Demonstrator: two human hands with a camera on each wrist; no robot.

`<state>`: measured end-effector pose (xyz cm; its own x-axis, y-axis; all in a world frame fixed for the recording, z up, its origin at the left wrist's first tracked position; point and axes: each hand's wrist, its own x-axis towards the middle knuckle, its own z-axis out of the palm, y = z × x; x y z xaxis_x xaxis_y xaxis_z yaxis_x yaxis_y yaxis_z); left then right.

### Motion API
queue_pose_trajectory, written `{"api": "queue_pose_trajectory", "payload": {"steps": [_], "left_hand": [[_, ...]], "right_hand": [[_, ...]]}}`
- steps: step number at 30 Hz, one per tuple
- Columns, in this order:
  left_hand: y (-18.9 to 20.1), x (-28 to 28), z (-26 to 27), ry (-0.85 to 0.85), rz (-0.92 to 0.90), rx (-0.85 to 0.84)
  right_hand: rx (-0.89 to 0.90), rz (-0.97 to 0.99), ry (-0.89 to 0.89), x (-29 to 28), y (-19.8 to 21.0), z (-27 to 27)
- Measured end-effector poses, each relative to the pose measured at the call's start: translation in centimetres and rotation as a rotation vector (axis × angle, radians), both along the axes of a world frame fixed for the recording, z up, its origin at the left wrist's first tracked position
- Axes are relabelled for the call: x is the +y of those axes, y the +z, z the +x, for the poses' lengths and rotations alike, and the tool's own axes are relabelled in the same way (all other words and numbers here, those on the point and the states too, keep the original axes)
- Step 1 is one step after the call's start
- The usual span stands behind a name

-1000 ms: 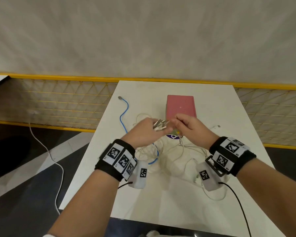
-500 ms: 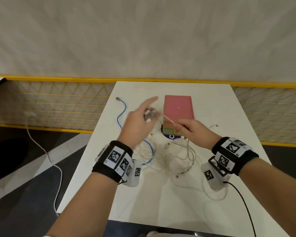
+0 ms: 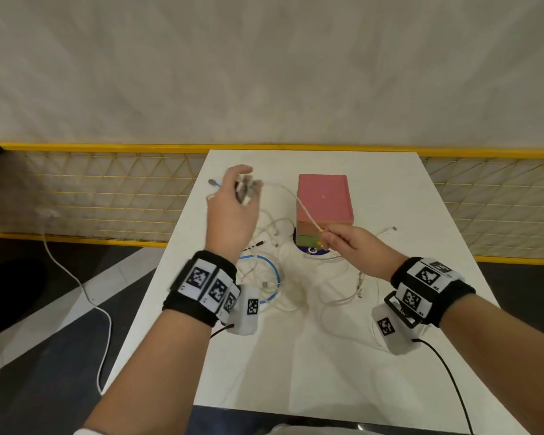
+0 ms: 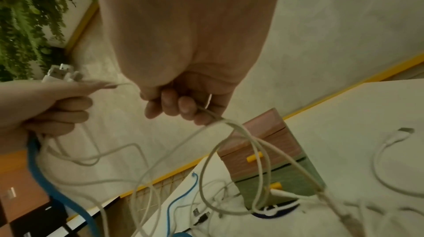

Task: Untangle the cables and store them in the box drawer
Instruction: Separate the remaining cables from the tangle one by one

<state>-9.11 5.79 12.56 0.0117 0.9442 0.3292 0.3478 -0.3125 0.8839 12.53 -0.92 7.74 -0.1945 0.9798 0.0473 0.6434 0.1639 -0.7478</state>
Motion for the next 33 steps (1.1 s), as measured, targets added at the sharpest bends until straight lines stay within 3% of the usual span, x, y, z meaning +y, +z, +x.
{"api": "queue_pose_trajectory", "payload": {"steps": [3,5,9,13,16,22,25,28,30,33], "left_hand": [[-1.2,-1.9,1.8,-0.314,-0.023,0.122],[-1.5,-2.6,2.6,-0.401,0.004,0.226],[-0.8,-2.8,2.6,-0.411,0.128,0.278],[-0.9,-2.2,2.5,-0.491,0.021,0.412],[-1.4,-1.7,2.1,-0.496,-0.009,0.411],[-0.6,-0.2,-0.2,-0.042,0.094,0.158],[-0.6,-1.1,0.3,-0.207,0.049,0.124],[-1.1,-2.5,1.9,-0.492,-0.003,0.323],[-1.4,-2.7,2.5,-0.522,-0.054,0.400],[-1.3,-2.1,1.9,-0.418,-0.041,0.371]], "right_hand": [[0.005,0.036,0.022,0.2,0.7,-0.8],[0.017,0.060,0.046,0.3,1.3,-1.3],[0.024,0.103,0.032,0.4,2.0,-1.4],[0.057,0.099,0.024,0.1,2.3,-1.3],[0.053,0.084,0.048,0.0,2.0,-0.9],[-0.013,0.010,-0.039,-0.9,0.4,1.2],[-0.020,0.015,-0.027,-0.8,0.3,0.6],[0.007,0.076,0.025,-0.5,0.9,-1.0],[0.021,0.099,0.029,-0.2,1.4,-1.4],[0.019,0.070,0.023,-0.1,1.4,-0.8]]}}
